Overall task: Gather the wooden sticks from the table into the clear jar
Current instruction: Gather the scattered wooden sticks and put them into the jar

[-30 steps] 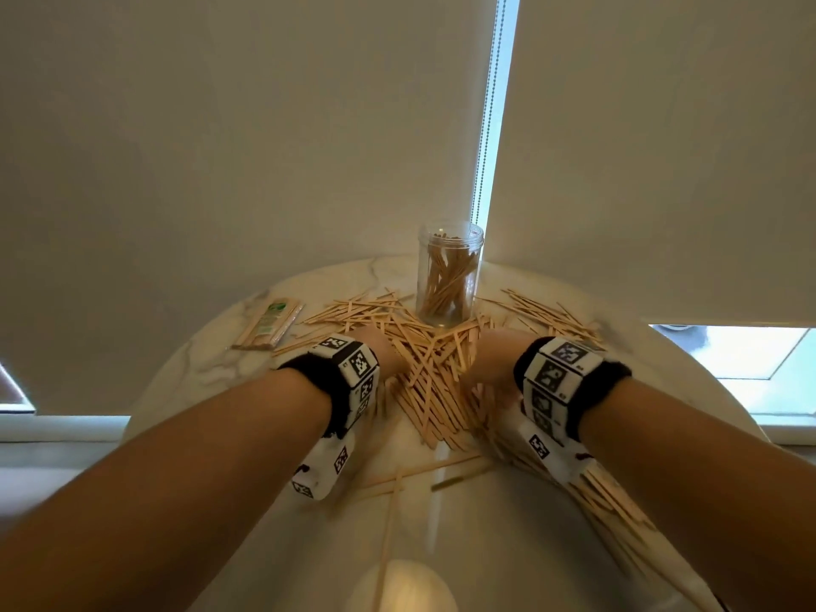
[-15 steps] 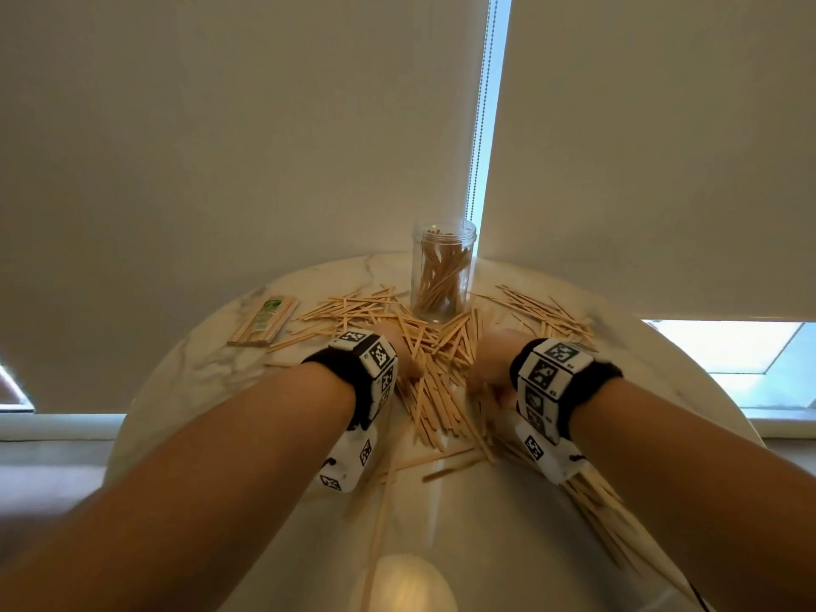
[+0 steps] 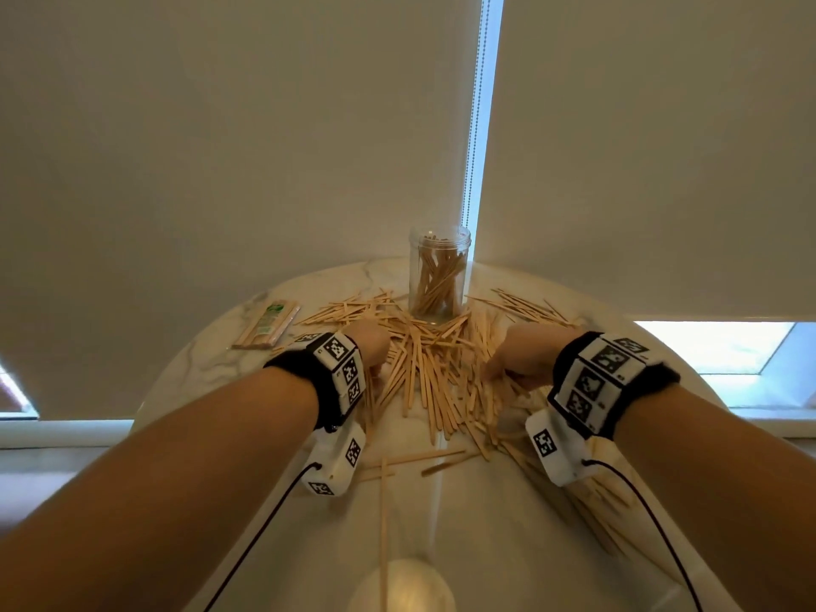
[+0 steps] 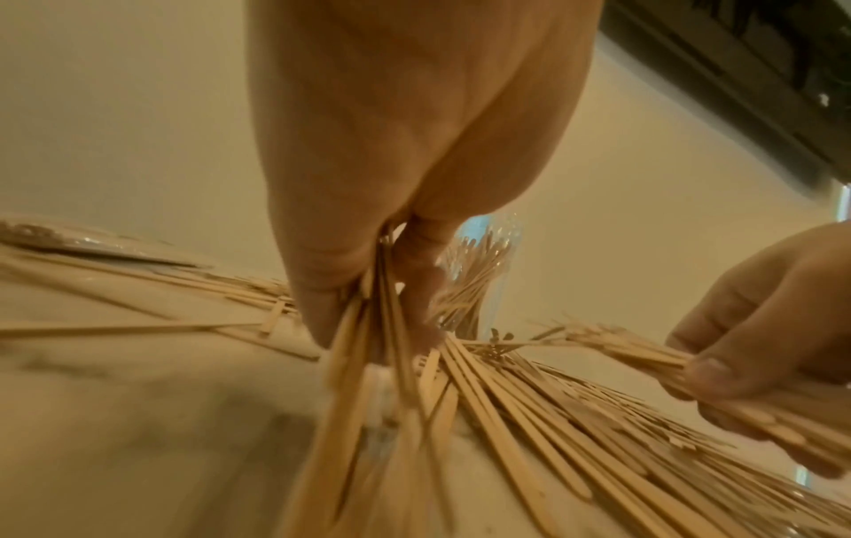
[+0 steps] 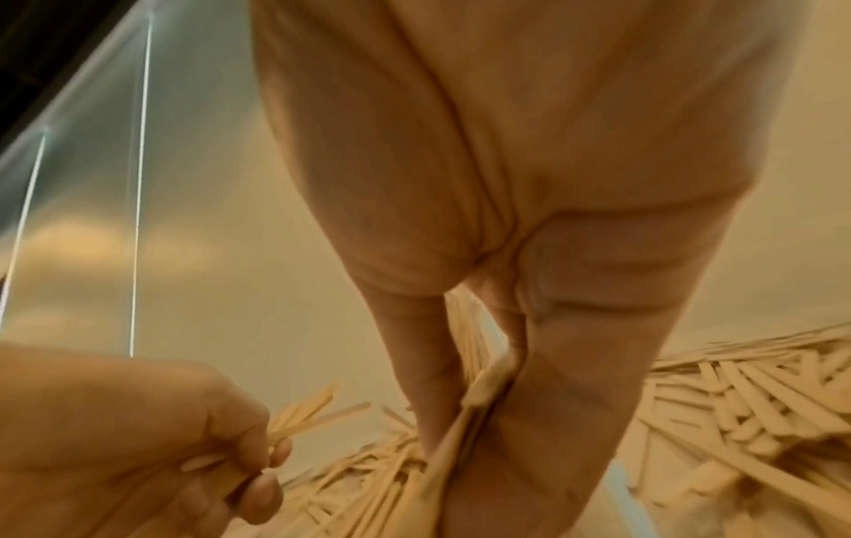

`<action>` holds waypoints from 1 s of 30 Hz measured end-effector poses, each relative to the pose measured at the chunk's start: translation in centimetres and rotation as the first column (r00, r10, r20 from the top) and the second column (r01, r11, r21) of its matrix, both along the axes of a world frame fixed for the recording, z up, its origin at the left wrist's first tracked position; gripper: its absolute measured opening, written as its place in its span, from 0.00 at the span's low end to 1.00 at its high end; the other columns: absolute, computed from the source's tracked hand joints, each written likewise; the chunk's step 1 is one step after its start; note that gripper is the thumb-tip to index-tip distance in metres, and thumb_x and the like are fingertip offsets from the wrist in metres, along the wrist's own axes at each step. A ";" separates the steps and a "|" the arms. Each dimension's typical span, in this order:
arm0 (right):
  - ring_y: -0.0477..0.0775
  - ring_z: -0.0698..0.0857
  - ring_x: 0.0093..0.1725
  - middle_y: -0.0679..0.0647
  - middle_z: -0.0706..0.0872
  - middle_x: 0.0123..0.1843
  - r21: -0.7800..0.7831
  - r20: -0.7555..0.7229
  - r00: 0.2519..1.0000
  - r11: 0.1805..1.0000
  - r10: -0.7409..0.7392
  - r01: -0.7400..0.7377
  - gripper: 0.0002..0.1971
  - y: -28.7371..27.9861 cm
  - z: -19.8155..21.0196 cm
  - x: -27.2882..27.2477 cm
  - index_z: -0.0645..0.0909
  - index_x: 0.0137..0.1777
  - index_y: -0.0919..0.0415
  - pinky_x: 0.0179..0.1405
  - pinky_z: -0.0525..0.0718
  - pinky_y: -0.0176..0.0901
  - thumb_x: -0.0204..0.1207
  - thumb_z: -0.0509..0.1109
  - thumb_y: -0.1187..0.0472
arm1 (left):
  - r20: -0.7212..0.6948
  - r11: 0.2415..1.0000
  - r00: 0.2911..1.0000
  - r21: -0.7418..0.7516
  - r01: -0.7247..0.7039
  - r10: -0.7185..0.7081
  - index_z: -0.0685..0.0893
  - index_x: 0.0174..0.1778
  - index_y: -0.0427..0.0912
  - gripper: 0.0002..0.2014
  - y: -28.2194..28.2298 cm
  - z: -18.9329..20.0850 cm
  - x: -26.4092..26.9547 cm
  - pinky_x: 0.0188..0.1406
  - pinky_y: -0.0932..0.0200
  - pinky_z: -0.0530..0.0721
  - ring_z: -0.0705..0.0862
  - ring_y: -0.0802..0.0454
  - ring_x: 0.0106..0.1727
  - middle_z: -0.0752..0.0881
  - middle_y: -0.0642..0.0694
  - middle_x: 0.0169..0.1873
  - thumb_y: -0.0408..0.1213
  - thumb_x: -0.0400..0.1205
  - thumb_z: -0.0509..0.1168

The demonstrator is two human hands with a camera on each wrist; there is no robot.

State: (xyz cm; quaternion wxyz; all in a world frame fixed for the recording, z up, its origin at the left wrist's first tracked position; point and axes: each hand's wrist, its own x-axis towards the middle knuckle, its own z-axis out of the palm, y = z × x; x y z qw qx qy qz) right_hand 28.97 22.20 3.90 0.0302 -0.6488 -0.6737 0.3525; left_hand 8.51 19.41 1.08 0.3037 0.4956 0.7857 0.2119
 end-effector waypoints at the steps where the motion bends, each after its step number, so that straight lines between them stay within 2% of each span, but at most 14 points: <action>1: 0.51 0.89 0.28 0.58 0.91 0.36 0.000 -0.035 0.999 1.000 -0.009 0.009 0.06 -0.4 0.4 0.2 0.87 0.47 0.67 0.35 0.91 0.40 0.78 0.76 0.63 | 0.066 0.999 0.997 0.035 -0.040 0.038 0.75 0.71 0.21 0.18 0.2 -0.3 -0.3 0.41 0.55 0.82 0.85 0.35 0.49 0.81 0.24 0.65 0.27 0.89 0.51; 2: 0.48 0.87 0.23 0.56 0.90 0.32 0.009 -0.067 0.998 1.000 -0.012 0.013 0.06 -0.8 0.7 0.4 0.87 0.45 0.67 0.26 0.87 0.36 0.79 0.75 0.63 | 0.182 0.991 0.978 0.067 -0.119 0.105 0.76 0.69 0.21 0.17 0.2 -0.4 -0.3 0.37 0.51 0.80 0.82 0.38 0.37 0.83 0.21 0.56 0.28 0.89 0.51; 3: 0.46 0.86 0.20 0.54 0.89 0.28 0.033 -0.094 0.996 0.999 -0.005 0.008 0.07 -1.2 0.9 0.5 0.86 0.42 0.66 0.22 0.83 0.34 0.79 0.75 0.63 | 0.288 0.975 0.944 0.102 -0.195 0.159 0.78 0.66 0.23 0.17 0.1 -0.3 -0.2 0.32 0.52 0.76 0.76 0.42 0.29 0.73 0.37 0.37 0.30 0.89 0.51; 4: 0.46 0.86 0.21 0.53 0.89 0.27 0.064 -0.111 0.994 0.998 0.011 -0.003 0.09 -1.5 1.0 0.6 0.86 0.40 0.65 0.22 0.83 0.33 0.79 0.75 0.62 | 0.363 0.960 0.913 0.131 -0.249 0.188 0.79 0.62 0.27 0.16 -0.2 -0.1 0.0 0.29 0.55 0.73 0.72 0.45 0.26 0.84 0.31 0.55 0.35 0.88 0.53; 5: 0.47 0.88 0.24 0.53 0.90 0.28 0.096 -0.127 0.991 0.995 0.031 -0.019 0.09 -1.7 1.1 0.5 0.86 0.40 0.64 0.26 0.84 0.35 0.79 0.75 0.60 | 0.419 0.949 0.886 0.144 -0.281 0.199 0.80 0.58 0.32 0.18 -0.2 0.1 0.2 0.27 0.57 0.71 0.71 0.48 0.24 0.80 0.36 0.30 0.45 0.88 0.56; 8: 0.51 0.91 0.36 0.55 0.92 0.39 0.219 -0.142 0.984 0.973 0.105 -0.072 0.11 -2.3 1.4 -0.2 0.86 0.44 0.62 0.42 0.89 0.43 0.80 0.74 0.54 | 0.490 0.959 0.867 0.190 -0.209 0.092 0.80 0.55 0.42 0.42 -0.3 0.3 0.9 0.31 0.56 0.74 0.71 0.52 0.26 0.76 0.40 0.28 0.80 0.67 0.60; 10: 0.51 0.92 0.41 0.53 0.92 0.42 0.285 -0.187 0.972 0.954 0.144 -0.087 0.10 -2.5 1.5 -1.3 0.86 0.48 0.59 0.49 0.91 0.47 0.80 0.73 0.52 | 0.508 0.953 0.861 0.264 -0.147 -0.008 0.82 0.60 0.41 0.55 0.0 0.5 1.4 0.35 0.53 0.73 0.70 0.52 0.25 0.74 0.42 0.24 0.87 0.56 0.59; 13: 0.52 0.92 0.43 0.53 0.92 0.43 0.373 -0.237 0.943 0.918 0.234 -0.134 0.08 -2.9 1.5 -3.2 0.87 0.50 0.57 0.50 0.92 0.52 0.81 0.71 0.53 | 0.548 0.948 0.830 0.307 -0.081 -0.106 0.84 0.59 0.42 0.52 0.2 0.7 2.1 0.37 0.52 0.78 0.77 0.52 0.29 0.79 0.51 0.27 0.86 0.58 0.61; 15: 0.54 0.92 0.42 0.55 0.91 0.42 0.418 -0.225 0.935 0.894 0.276 -0.163 0.07 -2.8 1.3 -4.4 0.87 0.50 0.59 0.48 0.92 0.53 0.82 0.69 0.57 | 0.613 0.949 0.772 0.313 -0.041 -0.168 0.87 0.55 0.41 0.46 0.3 0.5 2.6 0.45 0.48 0.88 0.90 0.45 0.41 0.91 0.45 0.39 0.82 0.61 0.64; 19: 0.53 0.91 0.37 0.56 0.91 0.39 0.506 -0.206 0.940 0.852 0.271 -0.135 0.08 -2.4 0.4 -6.0 0.88 0.48 0.59 0.36 0.91 0.43 0.80 0.68 0.58 | 0.649 0.915 0.740 0.384 -0.123 -0.173 0.87 0.61 0.41 0.27 0.5 -0.1 2.1 0.51 0.47 0.90 0.92 0.42 0.51 0.92 0.41 0.49 0.61 0.80 0.66; 24: 0.49 0.89 0.35 0.52 0.91 0.36 0.528 -0.230 0.903 0.826 0.362 -0.197 0.12 -2.8 -0.2 -5.8 0.90 0.46 0.56 0.39 0.89 0.42 0.83 0.69 0.52 | 0.673 0.874 0.721 0.438 -0.209 -0.165 0.85 0.56 0.43 0.13 0.3 -0.7 0.7 0.39 0.51 0.88 0.89 0.47 0.38 0.89 0.45 0.39 0.49 0.87 0.63; 26: 0.47 0.90 0.38 0.50 0.91 0.39 0.514 -0.257 0.910 0.843 0.325 -0.156 0.12 -2.4 0.3 -5.3 0.89 0.47 0.55 0.42 0.90 0.40 0.85 0.66 0.51 | 0.692 0.872 0.697 0.444 -0.205 -0.188 0.84 0.53 0.43 0.12 0.1 -0.4 0.3 0.43 0.46 0.88 0.86 0.47 0.36 0.86 0.47 0.33 0.48 0.87 0.62; 28: 0.49 0.89 0.44 0.49 0.90 0.48 0.564 -0.239 0.936 0.821 0.259 -0.083 0.09 -1.5 1.1 -4.8 0.85 0.56 0.54 0.47 0.89 0.44 0.86 0.64 0.56 | 0.692 0.886 0.679 0.444 -0.133 -0.245 0.82 0.46 0.44 0.12 -0.3 -0.1 0.0 0.42 0.46 0.82 0.80 0.49 0.33 0.81 0.48 0.29 0.48 0.88 0.62; 30: 0.50 0.84 0.53 0.49 0.85 0.57 0.649 -0.145 0.962 0.756 0.230 -0.083 0.15 -0.6 2.1 -4.5 0.78 0.70 0.53 0.53 0.84 0.44 0.85 0.63 0.62 | 0.731 0.912 0.611 0.408 -0.034 -0.304 0.81 0.47 0.45 0.10 -0.9 0.1 0.2 0.36 0.54 0.79 0.75 0.51 0.31 0.77 0.48 0.28 0.46 0.88 0.62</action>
